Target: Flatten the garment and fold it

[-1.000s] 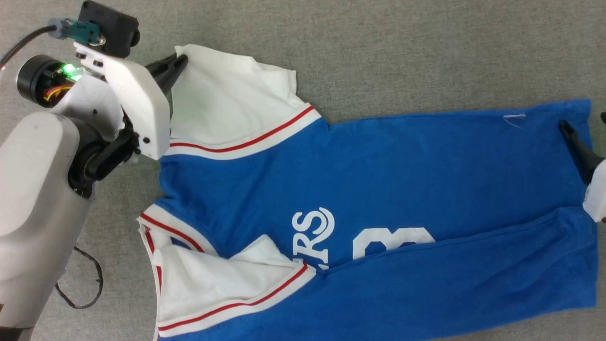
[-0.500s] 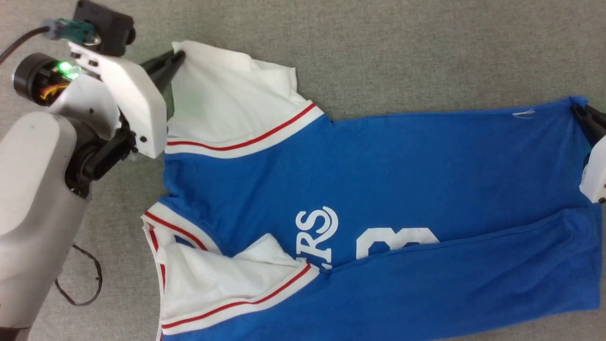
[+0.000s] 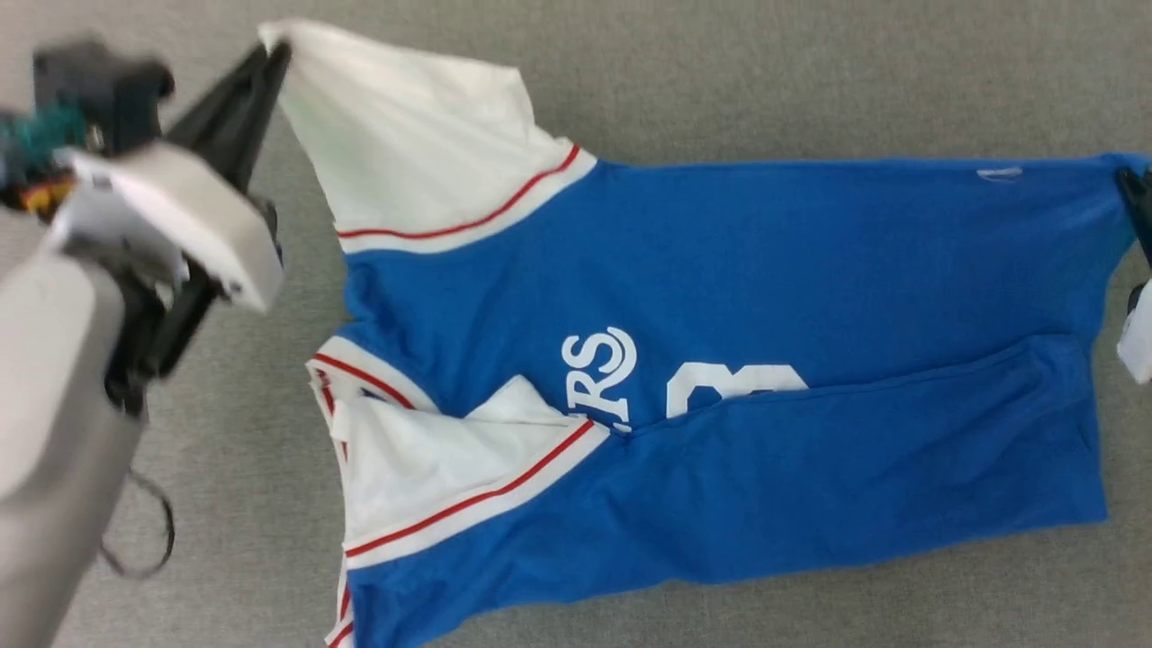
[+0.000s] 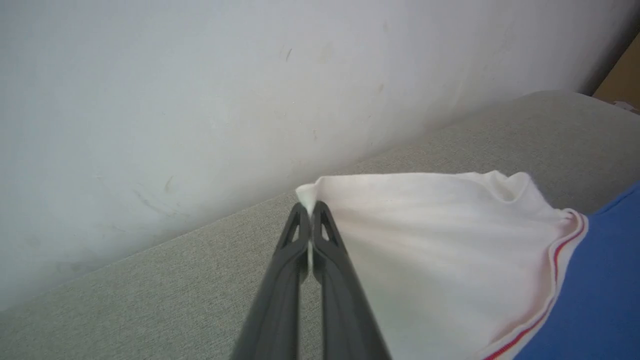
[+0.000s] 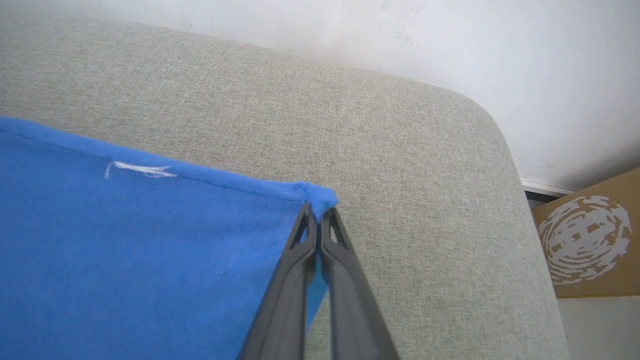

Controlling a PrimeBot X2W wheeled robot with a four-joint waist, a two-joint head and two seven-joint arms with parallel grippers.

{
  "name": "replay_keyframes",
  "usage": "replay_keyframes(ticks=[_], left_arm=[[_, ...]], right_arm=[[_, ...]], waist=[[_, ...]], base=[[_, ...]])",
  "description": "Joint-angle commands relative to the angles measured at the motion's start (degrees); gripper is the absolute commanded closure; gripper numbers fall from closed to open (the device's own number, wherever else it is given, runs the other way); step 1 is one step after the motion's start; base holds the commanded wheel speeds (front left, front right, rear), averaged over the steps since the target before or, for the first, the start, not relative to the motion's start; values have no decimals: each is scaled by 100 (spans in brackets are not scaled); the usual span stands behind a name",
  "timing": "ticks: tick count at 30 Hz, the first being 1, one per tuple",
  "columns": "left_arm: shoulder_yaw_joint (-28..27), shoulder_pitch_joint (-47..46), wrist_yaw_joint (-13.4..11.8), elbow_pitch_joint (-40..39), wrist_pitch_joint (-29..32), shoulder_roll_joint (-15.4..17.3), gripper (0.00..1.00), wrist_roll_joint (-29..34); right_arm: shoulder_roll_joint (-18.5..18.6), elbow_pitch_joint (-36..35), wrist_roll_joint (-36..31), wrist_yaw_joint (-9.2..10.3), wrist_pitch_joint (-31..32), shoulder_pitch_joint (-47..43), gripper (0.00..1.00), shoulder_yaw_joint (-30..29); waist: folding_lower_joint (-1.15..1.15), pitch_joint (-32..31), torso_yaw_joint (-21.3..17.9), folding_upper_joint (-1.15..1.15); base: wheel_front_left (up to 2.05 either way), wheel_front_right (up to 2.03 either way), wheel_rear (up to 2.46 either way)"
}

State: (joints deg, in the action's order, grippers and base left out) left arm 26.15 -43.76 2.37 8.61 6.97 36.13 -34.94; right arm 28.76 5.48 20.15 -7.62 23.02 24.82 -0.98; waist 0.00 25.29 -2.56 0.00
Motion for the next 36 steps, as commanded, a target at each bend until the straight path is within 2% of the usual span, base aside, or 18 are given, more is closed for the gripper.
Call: replay_keyframes(ticks=[1, 10, 16, 21, 25, 26, 27, 28, 29, 30, 31, 32, 36], left_arm=[[-42, 328, -111, -153, -170, 63, 100, 41], [-150, 2295, -745, -1406, -974, 168, 100, -23], [-140, 3513, -1181, -1823, -1299, 2, 100, -227], [-26, 4072, -1200, -1575, -1438, -174, 100, -457], [86, 4182, -1112, -1221, -1437, -184, 100, -483], [118, 4172, -1080, -1142, -1419, -187, 100, -485], [134, 4156, -1048, -1078, -1410, -211, 81, -515], [137, 4132, -1026, -1023, -1412, -236, 69, -541], [137, 4132, -1026, -1023, -1412, -236, 69, -541], [141, 4104, -1008, -973, -1413, -252, 45, -556], [144, 4073, -988, -940, -1424, -266, 7, -563], [131, 4047, -974, -922, -1454, -293, 0, -585], [-7, 4029, -986, -975, -1641, -397, 0, -719]], right_arm=[[-12, -59, -22, 13, -95, -190, 100, -25], [-282, -514, 44, 13, -476, -1375, 100, -352], [-549, -616, 35, 13, -570, -2160, 100, -649], [-710, -518, -55, 13, -632, -2572, 100, -685], [-748, -359, -131, 13, -662, -2683, 100, -622], [-755, -318, -139, 13, -660, -2680, 85, -599], [-765, -282, -142, 13, -669, -2665, 68, -579], [-777, -249, -144, 13, -683, -2640, 53, -565], [-777, -249, -144, 13, -683, -2640, 53, -565], [-783, -215, -148, 13, -688, -2616, 16, -555], [-784, -191, -151, 13, -693, -2587, 0, -552], [-781, -181, -148, 13, -704, -2562, 0, -553], [-750, -258, -31, 13, -694, -2522, 0, -649]], waist=[[0, -276, 131, 0], [0, -594, 282, 0], [0, -694, 290, 0], [0, -740, 259, 0], [0, -783, 232, 0], [0, -798, 223, 0], [0, -817, 214, 0], [0, -838, 206, 0], [0, -838, 206, 0], [0, -861, 201, 0], [0, -887, 196, 0], [0, -916, 194, 0], [0, -1040, 183, 0]], base=[[0, 0, 0], [0, 0, 0], [0, 0, 0], [0, 0, 0], [0, 0, 0], [0, 0, 0], [0, 0, 0], [0, 0, 0], [0, 0, 0], [0, 0, 0], [0, 0, 0], [0, 0, 0], [0, 0, 0]])
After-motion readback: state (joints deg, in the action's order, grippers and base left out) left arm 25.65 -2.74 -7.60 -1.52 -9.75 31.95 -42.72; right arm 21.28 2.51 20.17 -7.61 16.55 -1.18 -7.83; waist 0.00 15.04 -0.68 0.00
